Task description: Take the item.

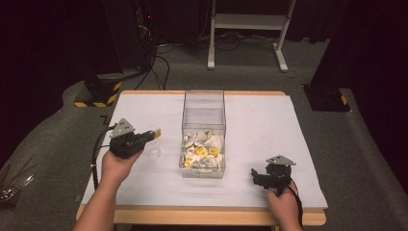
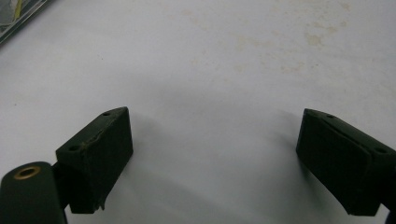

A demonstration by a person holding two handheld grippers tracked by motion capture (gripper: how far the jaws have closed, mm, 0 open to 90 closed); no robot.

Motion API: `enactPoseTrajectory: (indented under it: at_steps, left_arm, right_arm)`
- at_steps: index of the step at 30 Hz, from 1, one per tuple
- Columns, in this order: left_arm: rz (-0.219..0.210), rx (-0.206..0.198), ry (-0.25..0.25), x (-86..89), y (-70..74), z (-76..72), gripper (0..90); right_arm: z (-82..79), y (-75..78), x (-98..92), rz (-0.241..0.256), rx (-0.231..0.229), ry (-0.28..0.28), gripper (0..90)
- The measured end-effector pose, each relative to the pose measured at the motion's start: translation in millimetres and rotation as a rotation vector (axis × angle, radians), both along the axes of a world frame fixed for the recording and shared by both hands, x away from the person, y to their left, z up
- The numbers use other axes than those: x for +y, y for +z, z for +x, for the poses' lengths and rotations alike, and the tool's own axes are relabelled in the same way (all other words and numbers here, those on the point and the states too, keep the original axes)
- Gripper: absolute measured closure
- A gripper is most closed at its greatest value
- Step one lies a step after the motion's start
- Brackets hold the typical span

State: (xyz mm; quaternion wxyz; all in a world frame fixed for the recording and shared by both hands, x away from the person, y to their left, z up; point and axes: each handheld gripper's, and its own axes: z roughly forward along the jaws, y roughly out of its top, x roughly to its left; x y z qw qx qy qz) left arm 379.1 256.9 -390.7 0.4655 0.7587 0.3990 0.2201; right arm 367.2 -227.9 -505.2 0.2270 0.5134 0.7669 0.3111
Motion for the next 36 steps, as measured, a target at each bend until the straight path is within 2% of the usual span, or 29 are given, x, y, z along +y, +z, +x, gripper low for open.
enactPoseTrajectory:
  at_steps: [11, 15, 26, 33, 36]
  left_arm:
    - [-0.003, 0.014, 0.024, 8.4, -5.9, 0.7, 85.7]
    - [0.017, 0.018, 0.023, 8.3, -9.6, 2.8, 85.7]
    - [0.026, 0.065, 0.054, 13.2, -26.1, 10.6, 85.6]
    - [0.050, 0.091, 0.063, 12.4, -32.6, 14.5, 85.3]
    - [0.083, 0.100, 0.068, 10.9, -35.6, 16.3, 84.9]
  right_arm:
    - [-0.1, 0.0, 0.1, -0.001, -0.001, 0.000, 10.8]
    - [0.0, 0.0, 0.0, 0.000, 0.000, 0.000, 10.8]
    - [0.1, 0.0, -0.1, 0.001, 0.000, 0.000, 10.8]
    - [0.1, 0.0, -0.1, 0.001, 0.000, 0.001, 10.8]
    - [0.1, 0.0, -0.1, 0.001, 0.000, 0.001, 10.9]
